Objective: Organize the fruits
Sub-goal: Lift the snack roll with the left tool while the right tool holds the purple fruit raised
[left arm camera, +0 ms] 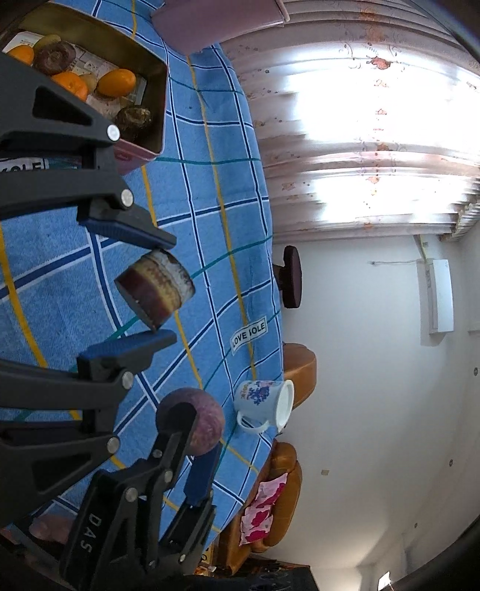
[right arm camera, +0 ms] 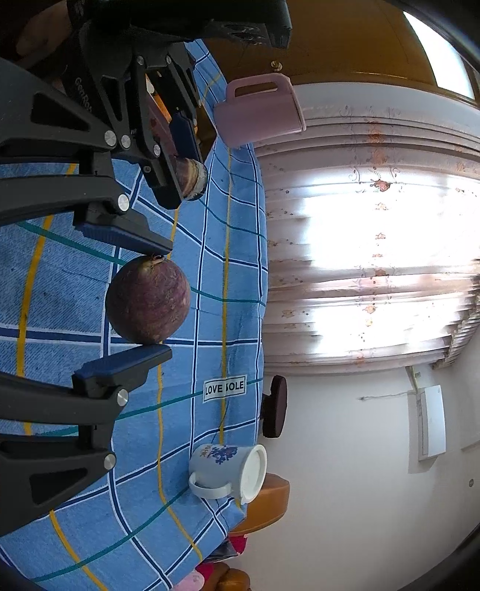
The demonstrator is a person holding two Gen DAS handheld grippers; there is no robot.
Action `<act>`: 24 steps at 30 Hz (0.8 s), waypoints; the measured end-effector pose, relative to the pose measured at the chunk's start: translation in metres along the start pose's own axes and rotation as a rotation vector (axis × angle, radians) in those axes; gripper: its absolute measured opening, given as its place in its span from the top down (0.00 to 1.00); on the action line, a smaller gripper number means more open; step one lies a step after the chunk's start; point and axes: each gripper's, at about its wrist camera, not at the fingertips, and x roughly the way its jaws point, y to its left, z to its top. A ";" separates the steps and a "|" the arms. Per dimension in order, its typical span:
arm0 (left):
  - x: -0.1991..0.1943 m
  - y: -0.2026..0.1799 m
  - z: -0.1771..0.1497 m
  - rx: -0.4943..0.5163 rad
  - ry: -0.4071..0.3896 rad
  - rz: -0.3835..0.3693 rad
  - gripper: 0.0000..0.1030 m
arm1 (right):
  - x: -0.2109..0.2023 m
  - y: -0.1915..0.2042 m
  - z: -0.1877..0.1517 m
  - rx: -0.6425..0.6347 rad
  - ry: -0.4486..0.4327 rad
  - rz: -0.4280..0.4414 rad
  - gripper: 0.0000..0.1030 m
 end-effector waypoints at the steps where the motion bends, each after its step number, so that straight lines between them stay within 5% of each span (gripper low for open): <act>1: -0.001 0.000 0.000 -0.002 -0.006 0.002 0.55 | 0.000 0.001 0.000 -0.002 -0.004 0.000 0.50; 24: -0.022 0.004 -0.005 -0.022 -0.106 0.019 0.55 | -0.011 0.007 -0.001 -0.040 -0.069 0.009 0.50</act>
